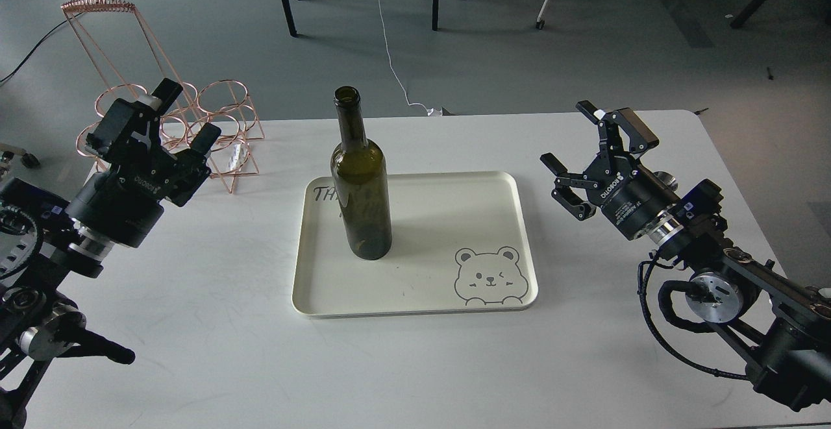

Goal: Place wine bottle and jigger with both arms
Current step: 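Reach the left gripper toward the wine bottle neck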

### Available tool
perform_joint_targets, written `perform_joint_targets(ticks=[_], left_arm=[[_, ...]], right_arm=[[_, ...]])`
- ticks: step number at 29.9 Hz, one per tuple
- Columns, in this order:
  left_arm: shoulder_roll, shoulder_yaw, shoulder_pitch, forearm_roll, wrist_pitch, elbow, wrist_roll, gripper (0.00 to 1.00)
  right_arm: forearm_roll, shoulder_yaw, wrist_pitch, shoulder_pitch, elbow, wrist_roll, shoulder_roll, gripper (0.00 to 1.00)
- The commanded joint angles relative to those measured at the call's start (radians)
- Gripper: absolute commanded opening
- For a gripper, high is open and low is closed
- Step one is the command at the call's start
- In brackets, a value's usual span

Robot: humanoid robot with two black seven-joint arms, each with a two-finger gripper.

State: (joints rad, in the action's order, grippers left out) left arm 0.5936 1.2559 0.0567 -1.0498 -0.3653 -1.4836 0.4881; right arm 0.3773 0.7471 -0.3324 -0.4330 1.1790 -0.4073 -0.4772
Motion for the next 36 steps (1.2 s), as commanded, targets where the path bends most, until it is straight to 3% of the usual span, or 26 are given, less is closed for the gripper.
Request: perform_joint_targets(ticks=[1,6,9,16,29,36], left_arm=[[0.064,0.040,0.000,-0.275,0.002,-0.069,0.001,0.98],[0.120,0.086,0.002,-0.645,0.043,-0.141,0.001,0.98],[0.132,0.086,0.005,-0.826,0.129,-0.164,0.001,0.98],[0.187,0.062,0.066,-1.053,0.212,-0.208,0.001,0.98],[0.129,-0.164,0.288,-1.132,0.204,-0.195,0.001,0.98],[0.072,-0.248,0.374,-1.132,0.195,-0.118,0.001,0.98]], right_arm=[[0.002,0.002,0.004,0.006,-0.004,-0.018,-0.001,0.99],[0.005,0.015,0.004,0.026,-0.007,-0.024,-0.001,0.99],[0.006,0.017,0.004,0.030,-0.009,-0.027,-0.001,0.99],[0.006,0.028,0.006,0.030,-0.009,-0.031,-0.001,0.99],[0.014,0.028,0.006,0.037,-0.010,-0.031,-0.001,0.99],[0.014,0.029,0.006,0.037,-0.015,-0.031,0.000,0.99]])
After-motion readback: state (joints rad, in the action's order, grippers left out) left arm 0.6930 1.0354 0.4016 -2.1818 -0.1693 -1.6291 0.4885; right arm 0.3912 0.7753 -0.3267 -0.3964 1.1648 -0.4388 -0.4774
